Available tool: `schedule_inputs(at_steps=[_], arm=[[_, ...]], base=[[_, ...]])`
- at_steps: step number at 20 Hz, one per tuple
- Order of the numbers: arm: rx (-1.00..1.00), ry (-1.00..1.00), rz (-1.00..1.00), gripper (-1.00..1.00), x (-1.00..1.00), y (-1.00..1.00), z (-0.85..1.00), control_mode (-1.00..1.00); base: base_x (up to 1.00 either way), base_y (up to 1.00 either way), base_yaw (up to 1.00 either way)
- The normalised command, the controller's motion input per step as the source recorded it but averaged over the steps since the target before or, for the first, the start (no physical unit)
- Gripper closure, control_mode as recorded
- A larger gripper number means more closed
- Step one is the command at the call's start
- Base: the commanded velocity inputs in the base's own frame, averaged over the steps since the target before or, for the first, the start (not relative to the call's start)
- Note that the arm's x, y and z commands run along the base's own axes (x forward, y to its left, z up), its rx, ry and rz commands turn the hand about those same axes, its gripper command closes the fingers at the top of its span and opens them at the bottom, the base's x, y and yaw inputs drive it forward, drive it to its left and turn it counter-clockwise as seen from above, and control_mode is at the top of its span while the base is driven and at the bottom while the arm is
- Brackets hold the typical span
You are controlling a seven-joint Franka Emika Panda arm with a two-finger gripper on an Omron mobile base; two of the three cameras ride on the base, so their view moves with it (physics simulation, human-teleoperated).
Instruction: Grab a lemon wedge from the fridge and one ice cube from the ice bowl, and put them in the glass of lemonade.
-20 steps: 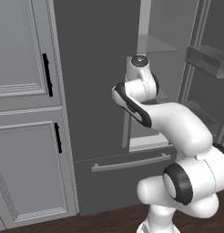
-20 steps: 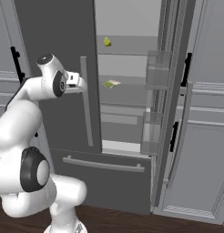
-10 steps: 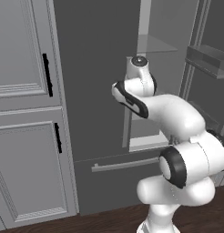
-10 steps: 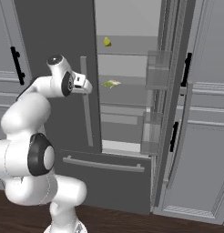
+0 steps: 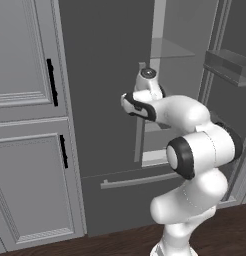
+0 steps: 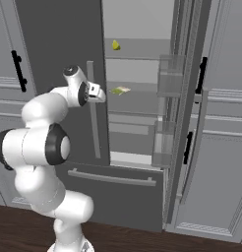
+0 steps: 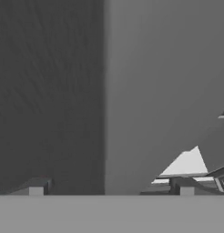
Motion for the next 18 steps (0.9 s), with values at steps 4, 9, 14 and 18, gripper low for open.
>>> schedule_inputs(at_steps=[4, 9, 14, 18], arm=[[0.0, 0.0, 0.0, -1.0, 0.47, -0.13, -0.1, -1.0], [0.0, 0.0, -0.01, -1.0, 0.08, -0.25, 0.0, -1.0], [0.0, 0.0, -0.05, -1.0, -0.01, -0.36, 0.0, -1.0], [0.0, 0.0, -0.02, -1.0, 0.18, 0.03, 0.0, -1.0]], base=[[0.0, 0.0, 0.0], [0.0, 0.0, 0.0], [0.0, 0.0, 0.0], [0.0, 0.0, 0.0]])
